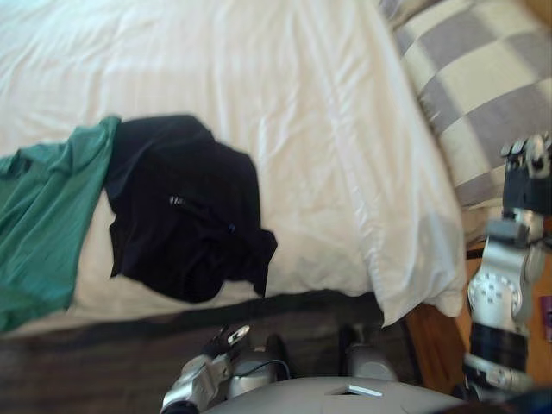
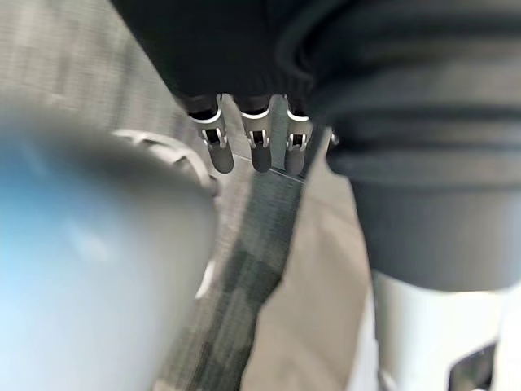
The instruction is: Tidy the bed and pick cloth on bed and put in laundry
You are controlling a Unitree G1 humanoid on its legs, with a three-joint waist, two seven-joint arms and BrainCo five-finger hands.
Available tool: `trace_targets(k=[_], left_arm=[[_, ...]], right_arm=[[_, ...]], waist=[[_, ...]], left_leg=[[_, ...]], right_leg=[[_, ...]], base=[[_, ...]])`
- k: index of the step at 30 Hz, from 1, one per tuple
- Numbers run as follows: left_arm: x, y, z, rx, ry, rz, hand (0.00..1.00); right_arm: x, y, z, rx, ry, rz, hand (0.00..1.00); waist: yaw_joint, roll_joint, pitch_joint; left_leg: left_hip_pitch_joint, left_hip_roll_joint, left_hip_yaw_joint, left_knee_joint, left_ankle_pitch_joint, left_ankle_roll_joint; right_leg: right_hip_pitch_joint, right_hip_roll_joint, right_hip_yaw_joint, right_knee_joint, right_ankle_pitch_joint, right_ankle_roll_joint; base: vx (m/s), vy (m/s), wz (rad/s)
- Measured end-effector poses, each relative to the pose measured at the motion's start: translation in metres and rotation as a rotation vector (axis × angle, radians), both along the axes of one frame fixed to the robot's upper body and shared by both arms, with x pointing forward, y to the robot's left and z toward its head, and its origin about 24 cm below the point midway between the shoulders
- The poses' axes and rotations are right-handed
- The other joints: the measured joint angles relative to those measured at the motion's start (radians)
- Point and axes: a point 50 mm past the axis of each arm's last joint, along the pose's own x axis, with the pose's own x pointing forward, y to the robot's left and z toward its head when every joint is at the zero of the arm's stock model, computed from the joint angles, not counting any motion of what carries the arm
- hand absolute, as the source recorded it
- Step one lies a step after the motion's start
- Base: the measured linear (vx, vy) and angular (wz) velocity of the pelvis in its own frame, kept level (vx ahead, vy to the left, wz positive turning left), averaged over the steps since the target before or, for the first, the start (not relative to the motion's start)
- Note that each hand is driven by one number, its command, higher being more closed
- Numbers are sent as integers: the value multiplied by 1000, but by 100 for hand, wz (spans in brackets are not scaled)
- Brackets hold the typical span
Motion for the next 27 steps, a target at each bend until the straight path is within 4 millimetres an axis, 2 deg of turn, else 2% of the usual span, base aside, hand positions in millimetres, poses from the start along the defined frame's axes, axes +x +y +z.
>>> trace_targets(k=[1,4,9,11,13,18,21,26,27], left_arm=[[8,-3,3,0,-33,3,0],[26,-9,10,-13,-97,11,0],[58,-18,23,-8,-177,23,0],[77,-21,33,-19,-231,26,0],[85,-24,38,-17,-252,39,0],[105,-36,53,-74,-333,83,0],[115,-49,60,-120,-368,87,0],[125,-71,68,-200,-414,98,0],[126,-74,70,-256,-438,91,0]], right_arm=[[6,6,13,6,-32,19,100],[12,10,31,-10,-50,42,100],[26,18,37,38,-21,64,100],[32,19,44,75,-35,82,100],[34,20,48,93,-50,99,100],[47,19,45,134,-33,132,100],[48,20,50,114,-92,144,100],[52,21,48,85,-153,179,100],[50,18,44,107,-213,227,100]], waist=[[4,8,26],[16,16,62],[15,23,108],[14,32,157],[11,37,170],[-9,60,201],[-13,63,202],[-20,64,202],[-21,64,202]], left_leg=[[-31,4,-2,19,0,3],[-110,7,-14,45,2,12],[-244,9,-23,85,13,31],[-299,14,-26,124,20,41],[-344,14,-26,139,25,49],[-438,-6,-19,153,68,80],[-468,-9,-7,158,80,81],[-474,-8,11,156,96,66],[-474,-5,15,155,99,62]], right_leg=[[-29,0,0,11,-1,-1],[-108,0,3,40,-2,-3],[-239,-6,4,79,-1,-4],[-287,-11,3,106,-1,-4],[-330,-15,4,120,-1,-4],[-432,-42,7,155,-1,-4],[-471,-45,20,167,-1,-4],[-486,-44,38,165,8,-10],[-486,-41,40,160,13,-14]], base=[[-107,-40,11],[-76,-39,4],[-26,-8,10],[-28,2,13],[-46,12,11],[-19,23,13],[0,0,0],[13,-2,-8],[13,-10,-12]])
